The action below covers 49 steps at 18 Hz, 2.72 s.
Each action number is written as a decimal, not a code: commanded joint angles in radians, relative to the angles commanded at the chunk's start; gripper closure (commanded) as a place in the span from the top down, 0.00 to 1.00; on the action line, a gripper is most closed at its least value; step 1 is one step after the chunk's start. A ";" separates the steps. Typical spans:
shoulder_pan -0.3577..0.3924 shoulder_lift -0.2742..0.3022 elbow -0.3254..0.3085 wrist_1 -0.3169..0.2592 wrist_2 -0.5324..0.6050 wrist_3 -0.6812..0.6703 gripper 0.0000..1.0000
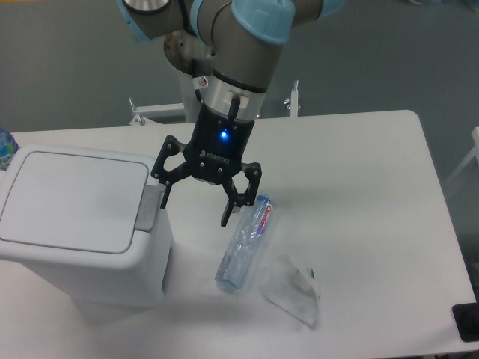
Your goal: Open the trash can
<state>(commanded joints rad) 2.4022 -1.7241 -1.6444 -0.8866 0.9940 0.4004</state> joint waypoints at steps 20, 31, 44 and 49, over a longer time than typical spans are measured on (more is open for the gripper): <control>0.023 -0.009 0.078 -0.003 0.000 0.000 1.00; 0.214 -0.173 0.201 0.038 0.003 0.142 1.00; 0.298 -0.218 0.110 -0.061 0.412 0.524 1.00; 0.247 -0.235 0.118 -0.100 0.578 0.718 1.00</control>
<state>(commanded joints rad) 2.6492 -1.9589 -1.5263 -0.9863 1.5722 1.1180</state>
